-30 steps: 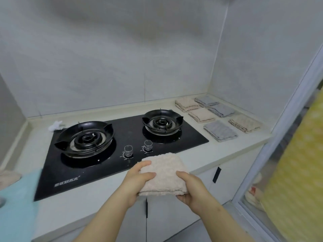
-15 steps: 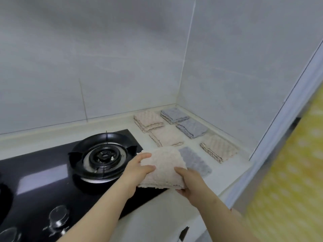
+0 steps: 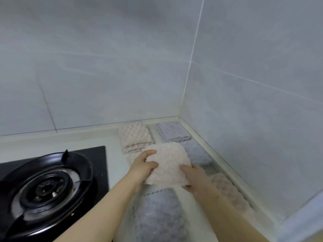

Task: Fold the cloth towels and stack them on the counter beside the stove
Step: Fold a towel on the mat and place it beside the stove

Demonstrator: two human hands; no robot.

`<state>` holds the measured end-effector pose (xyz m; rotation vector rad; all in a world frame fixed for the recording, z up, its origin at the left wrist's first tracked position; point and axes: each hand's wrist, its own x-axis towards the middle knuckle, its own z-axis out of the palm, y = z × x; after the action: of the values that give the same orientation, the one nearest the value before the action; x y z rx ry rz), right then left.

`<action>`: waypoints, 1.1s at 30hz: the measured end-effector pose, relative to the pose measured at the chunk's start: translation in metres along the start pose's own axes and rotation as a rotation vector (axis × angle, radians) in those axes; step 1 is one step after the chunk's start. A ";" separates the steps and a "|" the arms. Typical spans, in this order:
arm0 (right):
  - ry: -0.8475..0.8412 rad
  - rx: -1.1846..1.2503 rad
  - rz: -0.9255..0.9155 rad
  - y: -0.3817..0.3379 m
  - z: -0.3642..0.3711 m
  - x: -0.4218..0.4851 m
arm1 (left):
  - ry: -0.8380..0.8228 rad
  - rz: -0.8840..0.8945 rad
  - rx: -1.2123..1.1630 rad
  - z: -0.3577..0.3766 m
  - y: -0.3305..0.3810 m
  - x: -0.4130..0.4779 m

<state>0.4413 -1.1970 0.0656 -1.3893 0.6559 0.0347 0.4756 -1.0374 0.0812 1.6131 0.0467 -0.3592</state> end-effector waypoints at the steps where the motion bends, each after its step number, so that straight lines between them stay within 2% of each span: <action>1: 0.003 -0.013 0.002 -0.008 -0.011 0.015 | 0.019 -0.015 -0.015 0.014 0.003 0.010; 7: -0.017 -0.078 -0.049 -0.041 -0.064 0.084 | 0.069 -0.054 -0.046 0.082 0.012 0.060; 13: 0.139 -0.281 -0.192 -0.054 -0.086 0.135 | 0.073 -0.062 0.025 0.117 0.008 0.098; 18: 0.130 -0.541 -0.251 -0.050 -0.091 0.151 | 0.063 -0.114 0.042 0.131 -0.002 0.117; 20: 0.127 -0.752 -0.295 -0.046 -0.090 0.154 | 0.052 -0.123 0.048 0.136 -0.009 0.122; 22: 0.183 -1.037 -0.415 -0.042 -0.082 0.150 | 0.042 -0.119 0.067 0.140 -0.017 0.126; 25: 0.283 -1.126 -0.738 -0.036 -0.070 0.158 | 0.026 -0.101 0.140 0.142 -0.030 0.131; 26: 0.222 -1.159 -0.769 -0.036 -0.068 0.162 | 0.017 -0.096 0.165 0.141 -0.032 0.132; 29: -0.066 -1.316 -0.628 -0.034 -0.068 0.177 | 0.010 -0.068 0.265 0.135 -0.036 0.136; 31: -0.100 -1.351 -0.595 -0.028 -0.069 0.185 | 0.049 0.003 0.441 0.130 -0.039 0.138; 33: -0.088 -1.351 -0.583 -0.022 -0.067 0.189 | 0.083 0.061 0.795 0.127 -0.040 0.140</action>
<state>0.5785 -1.3288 -0.0013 -2.8157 0.0404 0.0804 0.5724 -1.1848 0.0027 2.4090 -0.0948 -0.2745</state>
